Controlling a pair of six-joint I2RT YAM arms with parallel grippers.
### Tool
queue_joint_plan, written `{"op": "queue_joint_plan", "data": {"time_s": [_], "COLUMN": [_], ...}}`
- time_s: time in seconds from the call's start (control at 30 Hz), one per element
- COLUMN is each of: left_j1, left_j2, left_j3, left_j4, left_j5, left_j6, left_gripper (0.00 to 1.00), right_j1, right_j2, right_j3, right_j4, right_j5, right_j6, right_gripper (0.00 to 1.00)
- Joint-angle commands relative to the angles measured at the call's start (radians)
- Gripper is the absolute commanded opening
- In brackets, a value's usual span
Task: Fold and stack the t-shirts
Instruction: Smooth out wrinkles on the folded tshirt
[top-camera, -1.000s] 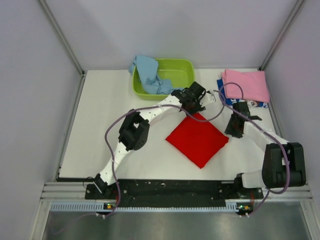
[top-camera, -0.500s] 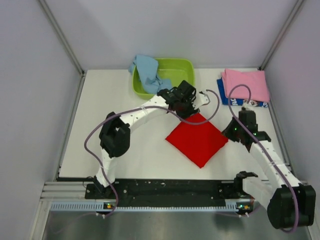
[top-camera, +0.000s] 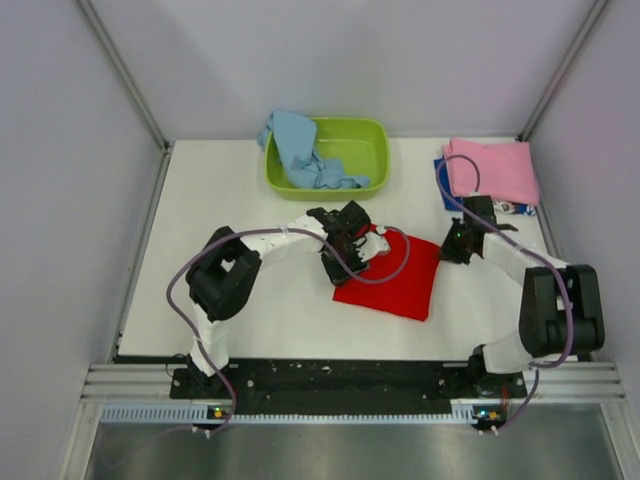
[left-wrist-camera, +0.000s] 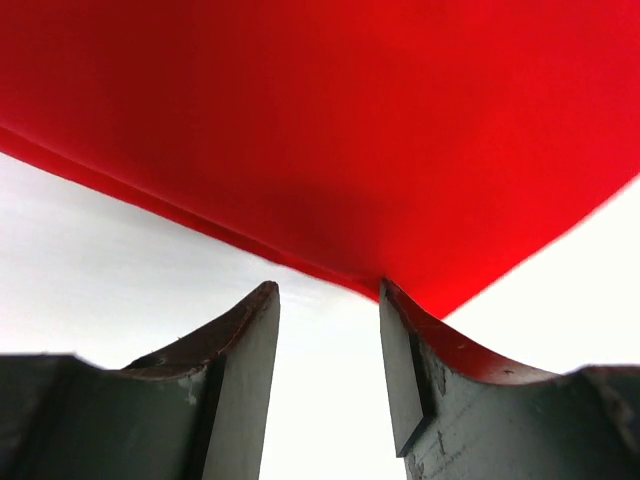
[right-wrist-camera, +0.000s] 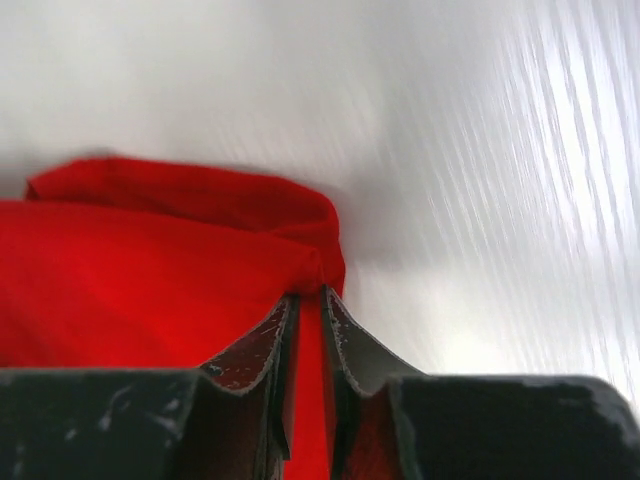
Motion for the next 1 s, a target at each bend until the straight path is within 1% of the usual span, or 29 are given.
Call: {"op": "queue_joint_plan", "data": {"time_s": [0.0,0.1,0.17,0.3,0.4,0.43,0.47,0.6,0.67,0.77,0.97], "left_j1": [0.002,0.025,0.054,0.120,0.165,0.174,0.177,0.177,0.177,0.177,0.185], "left_j2": [-0.115,-0.150,-0.170,-0.150,-0.094,-0.074,-0.052,0.040,0.089,0.147,0.215], "left_j3": [-0.049,-0.016,0.030,0.132,0.184,0.201,0.221,0.291,0.336,0.380,0.405], "left_j4": [-0.020,-0.055,-0.061,0.034,0.115,0.130,0.140,0.186,0.193,0.198,0.210], "left_j5": [0.047,0.004,0.018,0.027,0.059,0.071,0.079,0.103,0.129,0.160,0.128], "left_j6": [-0.024,-0.004,-0.010,-0.098,-0.200,-0.220,-0.232,-0.261,-0.270,-0.278,-0.286], "left_gripper": [0.49,0.49,0.50,0.54,0.59,0.60,0.64,0.70,0.70,0.72,0.70], "right_j1": [-0.009,-0.007,-0.007,-0.015,-0.019,-0.026,-0.035,-0.053,-0.053,-0.053,-0.055], "right_j2": [0.080,0.062,0.037,-0.003,-0.015,-0.014,-0.011,0.023,0.044,0.081,0.167], "right_j3": [0.182,0.239,0.250,0.208,0.124,0.098,0.079,0.033,0.029,0.027,0.033], "right_j4": [0.041,0.011,0.001,-0.003,0.055,0.081,0.099,0.185,0.217,0.259,0.287], "right_j5": [0.001,0.012,-0.007,-0.112,-0.171,-0.186,-0.203,-0.249,-0.255,-0.306,-0.321], "right_j6": [-0.100,-0.155,-0.192,-0.197,-0.192,-0.194,-0.192,-0.177,-0.177,-0.177,-0.169], "right_gripper": [0.16,0.27,0.33,0.45,0.51,0.52,0.52,0.54,0.55,0.55,0.55]}}
